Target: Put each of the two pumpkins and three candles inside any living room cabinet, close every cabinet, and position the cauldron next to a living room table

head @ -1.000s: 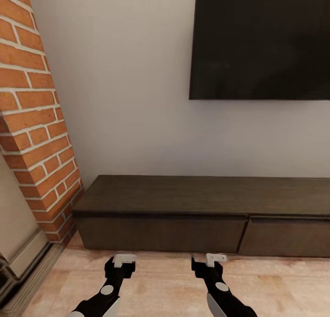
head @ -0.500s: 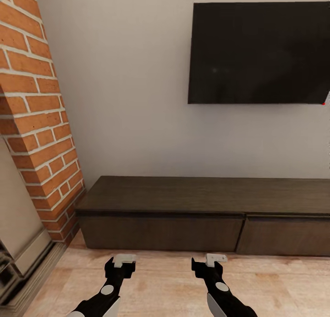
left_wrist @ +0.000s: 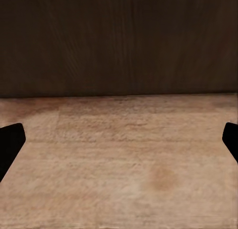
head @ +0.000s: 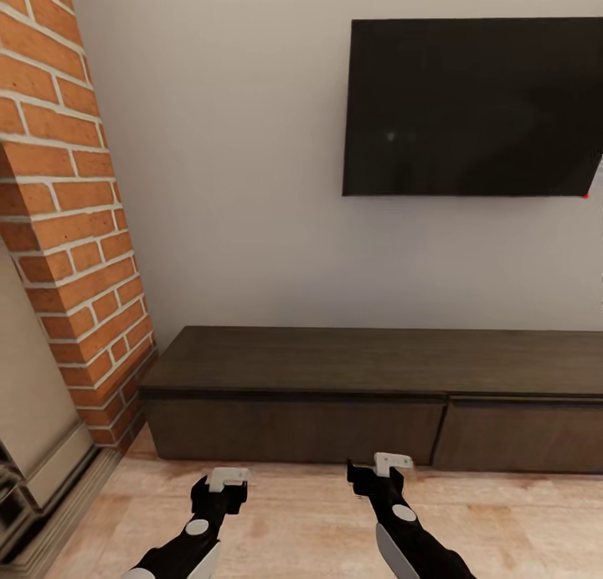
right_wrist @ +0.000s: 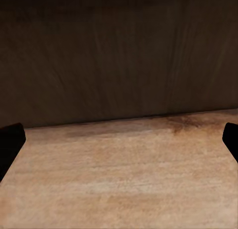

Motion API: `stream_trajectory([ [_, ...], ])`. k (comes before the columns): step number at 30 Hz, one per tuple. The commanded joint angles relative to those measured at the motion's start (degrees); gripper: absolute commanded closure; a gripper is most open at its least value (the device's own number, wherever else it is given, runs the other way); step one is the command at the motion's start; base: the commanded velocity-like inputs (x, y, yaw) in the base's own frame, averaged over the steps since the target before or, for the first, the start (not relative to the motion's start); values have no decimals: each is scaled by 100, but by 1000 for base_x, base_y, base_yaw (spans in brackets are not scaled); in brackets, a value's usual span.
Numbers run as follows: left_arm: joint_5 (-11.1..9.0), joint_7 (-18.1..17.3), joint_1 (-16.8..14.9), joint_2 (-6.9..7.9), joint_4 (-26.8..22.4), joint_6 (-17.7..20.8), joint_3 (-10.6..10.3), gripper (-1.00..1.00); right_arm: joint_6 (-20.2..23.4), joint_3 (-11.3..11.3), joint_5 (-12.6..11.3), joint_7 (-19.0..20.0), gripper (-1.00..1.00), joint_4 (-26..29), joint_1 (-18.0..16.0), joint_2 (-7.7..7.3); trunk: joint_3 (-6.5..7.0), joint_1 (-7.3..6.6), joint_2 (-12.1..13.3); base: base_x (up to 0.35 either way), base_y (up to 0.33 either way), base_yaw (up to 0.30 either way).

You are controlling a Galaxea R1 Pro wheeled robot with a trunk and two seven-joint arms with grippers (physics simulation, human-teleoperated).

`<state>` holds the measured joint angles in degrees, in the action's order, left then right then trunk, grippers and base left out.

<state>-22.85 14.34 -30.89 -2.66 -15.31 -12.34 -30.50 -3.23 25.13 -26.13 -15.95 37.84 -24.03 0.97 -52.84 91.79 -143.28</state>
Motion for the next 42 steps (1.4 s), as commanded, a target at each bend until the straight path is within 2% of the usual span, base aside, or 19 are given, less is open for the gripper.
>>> stream_trajectory([
  [1,-48,32,-5,0,-3,204,-47,-100,74,35,-66,-43,-100,49,-6,0,17,-4,-1,0,0,0],
  [3,-53,31,-5,-2,-26,408,-44,-100,276,37,-72,-45,-100,80,-6,6,62,-9,2,0,0,0],
  [4,-57,33,-5,5,-123,688,-39,-100,754,33,-74,-41,-100,116,-6,10,84,-11,3,0,0,0],
  [7,-60,31,-5,9,-184,910,-27,-100,1009,29,-75,-38,-100,133,-6,4,138,-75,119,0,0,0],
  [8,-65,30,-5,8,-207,1093,-18,-100,1099,28,-76,-39,-100,139,-6,-3,156,-97,159,0,0,0],
  [15,-177,33,-5,10,-358,1643,10,-100,1187,27,-73,-39,-100,144,-6,-37,282,-251,440,0,0,0],
  [19,-484,35,-5,33,-484,1889,16,-100,1195,25,-67,-36,-100,145,-7,-47,353,-338,600,0,0,0],
  [21,-710,34,-5,46,-552,2038,17,-100,1190,18,-66,-33,-100,145,-11,-56,371,-360,640,0,0,0],
  [23,-771,34,-5,48,-569,2101,18,-100,1191,13,-67,-33,-100,145,-12,-61,371,-360,640,0,0,0],
  [29,-866,34,-5,44,-614,2212,18,-100,1193,2,-74,-28,-100,145,-14,-69,479,-492,881,0,0,0],
  [35,-885,46,-5,40,-610,2455,25,-100,1187,2,-70,-31,-100,145,-14,-63,587,-624,1122,0,0,0],
  [42,-888,49,-5,43,-598,2531,27,-100,1186,14,-67,-39,-100,145,-13,-22,713,-778,1402,0,0,0],
])
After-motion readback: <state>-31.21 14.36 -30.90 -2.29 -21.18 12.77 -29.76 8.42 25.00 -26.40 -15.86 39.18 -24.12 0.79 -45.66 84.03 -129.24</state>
